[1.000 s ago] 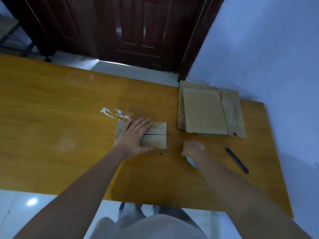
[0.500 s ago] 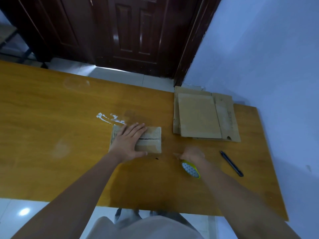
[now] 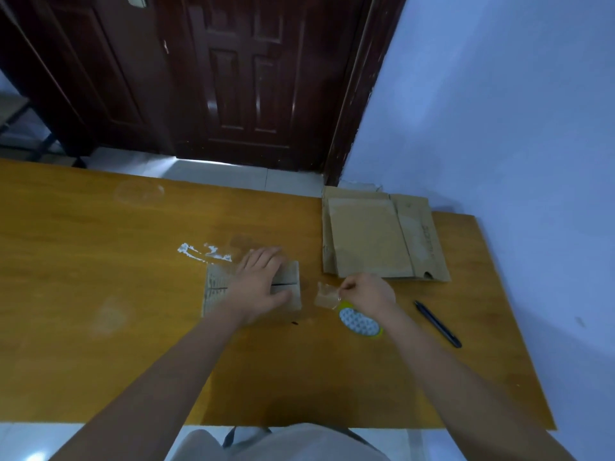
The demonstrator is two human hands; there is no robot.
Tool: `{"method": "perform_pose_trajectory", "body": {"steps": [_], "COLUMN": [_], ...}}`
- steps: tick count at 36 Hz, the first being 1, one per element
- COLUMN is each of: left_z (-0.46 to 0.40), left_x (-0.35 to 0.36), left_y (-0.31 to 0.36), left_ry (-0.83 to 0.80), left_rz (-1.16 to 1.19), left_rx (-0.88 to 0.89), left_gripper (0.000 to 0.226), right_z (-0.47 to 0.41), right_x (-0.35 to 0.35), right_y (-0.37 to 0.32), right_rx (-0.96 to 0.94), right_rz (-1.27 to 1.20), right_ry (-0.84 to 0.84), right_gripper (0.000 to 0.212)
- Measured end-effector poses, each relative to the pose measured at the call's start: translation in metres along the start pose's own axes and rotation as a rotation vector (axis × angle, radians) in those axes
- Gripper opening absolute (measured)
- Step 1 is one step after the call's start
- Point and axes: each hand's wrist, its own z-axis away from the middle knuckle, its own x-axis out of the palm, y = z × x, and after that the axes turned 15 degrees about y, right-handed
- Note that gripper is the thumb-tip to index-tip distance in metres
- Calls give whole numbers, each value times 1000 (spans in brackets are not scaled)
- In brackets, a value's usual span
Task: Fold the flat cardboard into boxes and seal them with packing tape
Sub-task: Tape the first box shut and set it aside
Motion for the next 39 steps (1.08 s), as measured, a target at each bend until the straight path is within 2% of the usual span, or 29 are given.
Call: {"method": "perform_pose_trajectory", "body": {"steps": [2, 7, 9, 12, 16, 20, 24, 27, 30, 34, 36, 39], "left_z": [-8, -23, -29, -35, -39, -51, -64, -74, -83, -90, -92, -97], "left_x": [-3, -9, -11, -16, -22, -29, -34, -36, -38, -38, -41, -50], "left_y": [17, 52, 60, 67, 69, 75, 77, 78, 83, 87, 87, 79], "left_ry": [-7, -125, -161, -169, -161, -145, -138, -130, -135, -64, -26, 31], "left_rz": [153, 553, 707, 893, 1038, 935, 738, 549, 408, 299, 270, 243], "left_rx": [-65, -395, -487, -507, -535, -492, -437, -359, -286, -255, -252, -263], "left_gripper": [96, 84, 58, 9, 14, 17, 24, 26, 28, 25, 19, 15], "right_z": [1, 9, 12, 16, 21, 24, 29, 32, 33, 26, 22, 24], "right_x": [-10, -31, -37, -41, -41, -40, -41, -42, -46, -63, -69, -71], "right_y": [-2, -7, -10, -13, -13, -14, -19, -27, -34, -42, -44, -36], "right_rx": [-20, -93, -105, -107, -85, -101, -48, -49, -20, 10, 15, -16], "right_rz": [-60, -152, -213, -276, -312, -209, -110, 1, -2, 57, -53, -504], "right_ry": [17, 100, 129, 173, 230, 270, 245, 208, 126, 49, 18, 5], "right_gripper": [15, 16, 17, 14, 17, 31, 63, 58, 46, 48, 50, 50]}}
